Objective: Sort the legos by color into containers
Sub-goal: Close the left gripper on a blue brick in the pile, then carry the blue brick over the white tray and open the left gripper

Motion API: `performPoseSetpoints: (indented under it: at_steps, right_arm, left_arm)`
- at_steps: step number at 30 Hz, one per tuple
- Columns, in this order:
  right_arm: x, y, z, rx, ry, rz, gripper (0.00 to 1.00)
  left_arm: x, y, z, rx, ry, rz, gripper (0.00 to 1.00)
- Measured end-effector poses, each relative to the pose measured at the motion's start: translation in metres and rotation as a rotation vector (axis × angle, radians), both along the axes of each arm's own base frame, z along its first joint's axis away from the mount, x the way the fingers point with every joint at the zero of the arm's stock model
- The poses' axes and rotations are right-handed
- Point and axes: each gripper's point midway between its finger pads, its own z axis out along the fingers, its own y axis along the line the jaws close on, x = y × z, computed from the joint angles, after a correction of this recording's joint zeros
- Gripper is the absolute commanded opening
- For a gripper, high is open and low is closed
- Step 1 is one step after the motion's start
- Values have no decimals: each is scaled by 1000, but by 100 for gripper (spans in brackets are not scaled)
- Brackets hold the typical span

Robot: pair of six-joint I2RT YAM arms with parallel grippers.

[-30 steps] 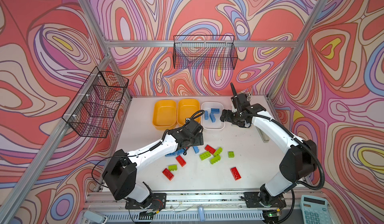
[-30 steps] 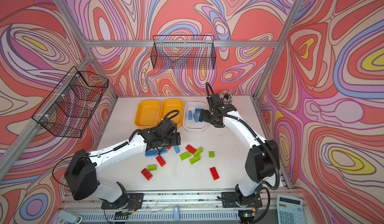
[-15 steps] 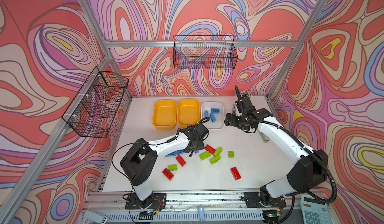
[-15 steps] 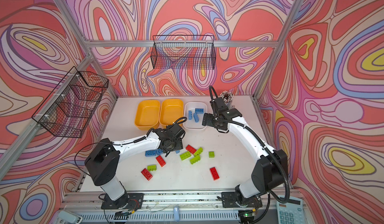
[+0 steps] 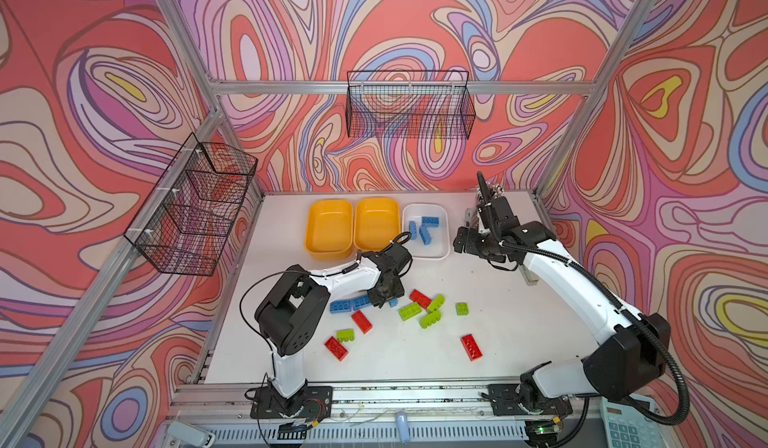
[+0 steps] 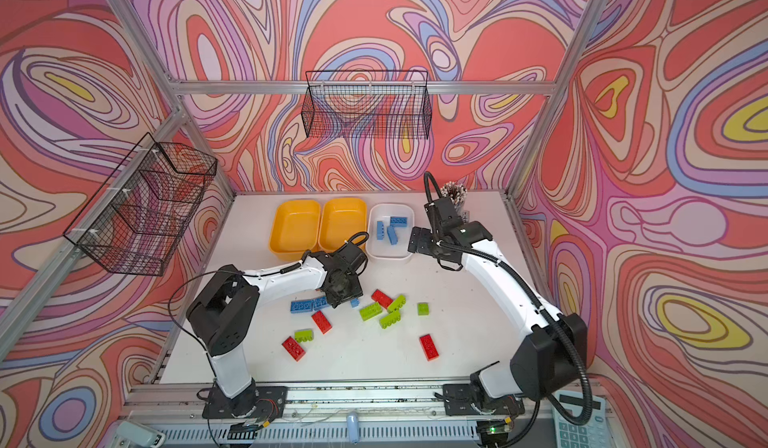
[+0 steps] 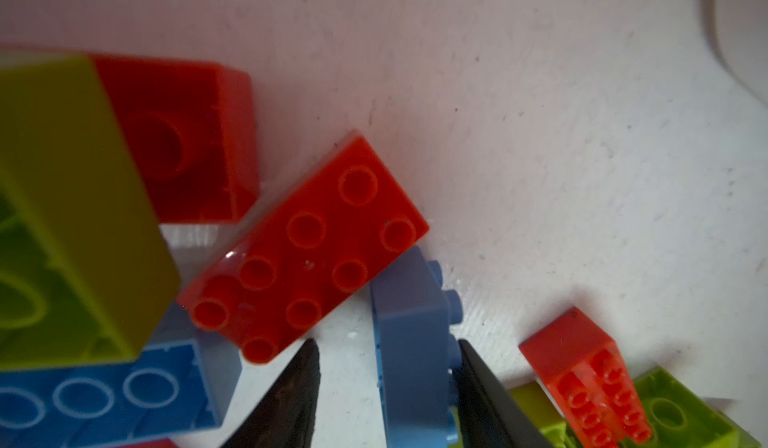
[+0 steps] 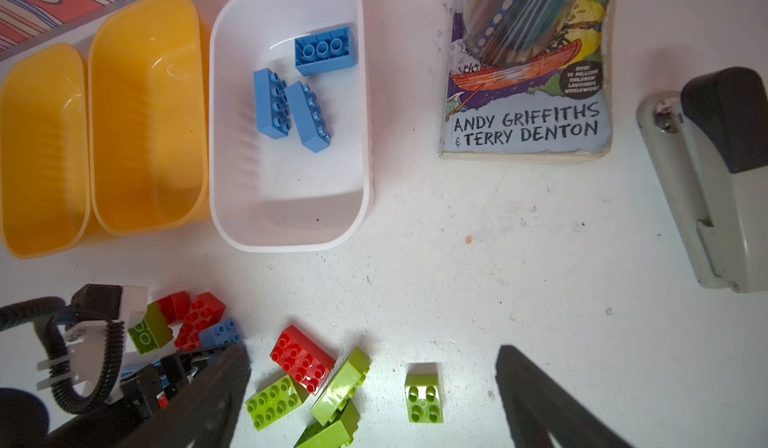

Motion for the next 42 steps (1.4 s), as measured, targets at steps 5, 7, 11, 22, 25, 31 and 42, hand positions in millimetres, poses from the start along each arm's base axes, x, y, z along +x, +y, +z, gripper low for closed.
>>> performPoseSetpoints:
  at_steps: [5,7,11,22,25,31,42]
  right_arm:
    - [-5,-4,-3,-8,3,-8,98]
    - [-6,-5,-3,-9,3,-13,98]
    - [-9,-7,0,-8,-6,-17,98]
    - [-13,-9,10,3,-34,-25,98]
    - [-15,-10,10,0,-31,-26,98]
    - [-20,-16,18,-8,-46,-38,98]
    - [-27,-27,31,-6,-79,-87,98]
  left_arm:
    - [0,-3,-5,4,33,2,43]
    - [1,-3,-5,9,44,5,38]
    - [1,-2,-5,25,60,3,23]
    - [18,-3,39,93,25,-66,2]
    - [37,-11,69,107,-25,-104,0]
    - [94,-42,123,93,-158,-176,0]
    - [152,-62,100,48,-152,-196,0]
